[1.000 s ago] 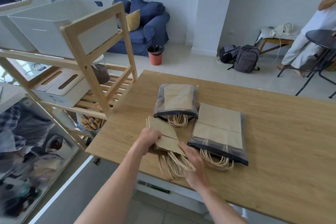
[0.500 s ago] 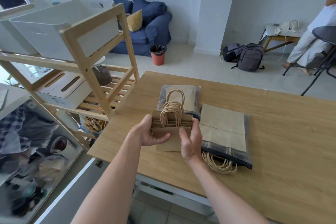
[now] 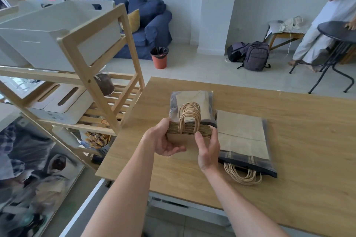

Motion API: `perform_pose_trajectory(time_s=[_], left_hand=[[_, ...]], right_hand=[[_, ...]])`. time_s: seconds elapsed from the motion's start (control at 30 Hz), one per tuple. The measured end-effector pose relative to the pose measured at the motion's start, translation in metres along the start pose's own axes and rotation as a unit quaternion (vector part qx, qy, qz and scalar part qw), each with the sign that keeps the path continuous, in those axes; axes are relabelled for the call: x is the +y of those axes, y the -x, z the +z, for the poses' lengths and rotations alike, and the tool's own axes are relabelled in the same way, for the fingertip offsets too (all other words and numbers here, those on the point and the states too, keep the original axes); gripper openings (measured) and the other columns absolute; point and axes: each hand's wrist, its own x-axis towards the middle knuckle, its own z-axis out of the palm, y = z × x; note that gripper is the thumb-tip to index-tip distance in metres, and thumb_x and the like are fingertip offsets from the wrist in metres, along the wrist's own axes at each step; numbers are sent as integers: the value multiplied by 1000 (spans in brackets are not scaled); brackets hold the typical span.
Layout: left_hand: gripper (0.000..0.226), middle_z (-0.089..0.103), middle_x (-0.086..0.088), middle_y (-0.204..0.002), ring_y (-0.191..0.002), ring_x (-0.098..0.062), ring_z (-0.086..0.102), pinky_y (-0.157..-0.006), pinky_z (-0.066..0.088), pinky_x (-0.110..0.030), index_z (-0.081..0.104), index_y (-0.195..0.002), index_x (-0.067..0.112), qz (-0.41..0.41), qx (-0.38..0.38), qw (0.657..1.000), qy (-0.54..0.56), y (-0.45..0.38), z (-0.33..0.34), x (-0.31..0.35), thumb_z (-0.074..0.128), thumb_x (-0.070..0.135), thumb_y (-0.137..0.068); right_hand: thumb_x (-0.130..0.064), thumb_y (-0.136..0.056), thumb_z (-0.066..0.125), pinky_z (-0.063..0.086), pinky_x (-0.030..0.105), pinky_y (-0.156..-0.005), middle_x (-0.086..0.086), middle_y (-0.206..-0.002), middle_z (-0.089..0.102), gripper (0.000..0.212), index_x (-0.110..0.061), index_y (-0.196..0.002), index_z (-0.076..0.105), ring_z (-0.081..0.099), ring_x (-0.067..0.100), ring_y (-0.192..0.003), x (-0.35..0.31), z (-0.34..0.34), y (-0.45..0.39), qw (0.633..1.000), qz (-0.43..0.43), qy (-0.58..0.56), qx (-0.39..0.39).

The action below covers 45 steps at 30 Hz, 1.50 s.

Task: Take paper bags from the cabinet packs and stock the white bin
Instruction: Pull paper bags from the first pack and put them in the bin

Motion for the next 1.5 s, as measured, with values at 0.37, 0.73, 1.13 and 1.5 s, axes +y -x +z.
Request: perform_pose_trajectory(time_s=[0.37, 0.73, 1.13, 1.5], left_hand=[[53, 64, -13, -70, -51, -21, 58, -44, 46, -22, 61, -91, 4, 52, 4, 997, 49, -20, -2, 3, 36, 51, -84], [41, 39, 1, -48, -30, -10, 38, -30, 35, -15, 41, -69, 14, 50, -40, 996, 68, 5, -12, 56, 28, 43, -95], [50, 70, -28, -92, -78, -42, 70, -73, 60, -45, 60, -116, -4, 266, -127, 955, 32, 170, -68, 198, 29, 27, -92], [34, 69, -17, -76, -68, -31, 68, -66, 55, -30, 60, -88, 2, 464, 6, 886, 14, 279, -254, 257, 28, 13, -83]], right_hand=[[-52, -87, 50, 42, 25, -69, -9, -80, 68, 34, -23, -79, 65, 60, 4, -78, -5, 25, -8, 985, 111, -8, 132], [-69, -92, 28, 35, 29, -54, 7, -76, 58, 69, -14, -61, 56, 55, 23, -68, -42, 28, -45, 946, 73, 258, 181], [-55, -102, 21, 27, 37, -55, 8, -65, 46, 66, -6, -63, 40, 42, 24, -62, -231, 93, -173, 950, -157, 260, 76], [-6, -82, 37, 51, 35, -94, 20, -115, 52, 44, -2, -122, 55, 52, 30, -107, -357, 301, -232, 932, 122, -223, -258]])
